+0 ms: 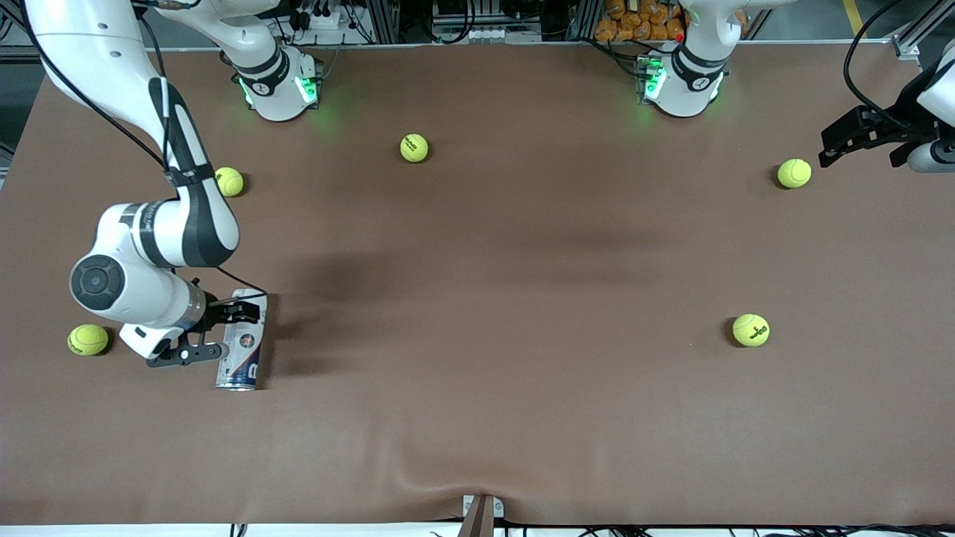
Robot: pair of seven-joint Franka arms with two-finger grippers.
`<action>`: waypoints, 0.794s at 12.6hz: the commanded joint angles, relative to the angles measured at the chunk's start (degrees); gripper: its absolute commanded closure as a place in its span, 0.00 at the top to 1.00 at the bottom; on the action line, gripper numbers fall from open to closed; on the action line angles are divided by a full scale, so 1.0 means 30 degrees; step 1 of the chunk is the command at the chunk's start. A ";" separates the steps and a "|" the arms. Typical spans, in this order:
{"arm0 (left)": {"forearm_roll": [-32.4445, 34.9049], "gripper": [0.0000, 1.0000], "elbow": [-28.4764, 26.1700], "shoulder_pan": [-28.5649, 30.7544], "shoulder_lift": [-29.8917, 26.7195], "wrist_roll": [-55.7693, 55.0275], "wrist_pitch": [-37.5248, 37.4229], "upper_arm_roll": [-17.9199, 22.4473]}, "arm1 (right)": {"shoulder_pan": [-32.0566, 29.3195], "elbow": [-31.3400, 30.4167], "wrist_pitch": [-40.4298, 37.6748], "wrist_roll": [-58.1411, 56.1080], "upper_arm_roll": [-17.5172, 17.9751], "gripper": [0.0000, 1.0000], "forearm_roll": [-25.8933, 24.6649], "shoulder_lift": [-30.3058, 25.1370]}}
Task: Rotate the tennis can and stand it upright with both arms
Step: 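Lower the right gripper and grasp the tennis can around its body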
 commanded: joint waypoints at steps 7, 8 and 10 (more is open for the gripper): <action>-0.0233 1.00 0.0310 0.0176 0.0123 0.0378 -0.0178 -0.0056 | -0.0177 0.0181 0.2544 -0.1329 0.0067 1.00 0.0208 0.1751; -0.0233 1.00 0.0281 0.0176 0.0123 0.0378 -0.0149 -0.0056 | -0.0264 0.0181 0.2894 -0.1358 0.0067 1.00 0.0179 0.1984; -0.0233 1.00 0.0280 0.0176 0.0152 0.0378 -0.0148 -0.0057 | -0.0411 0.0239 0.3335 -0.1736 0.0037 1.00 0.0149 0.2308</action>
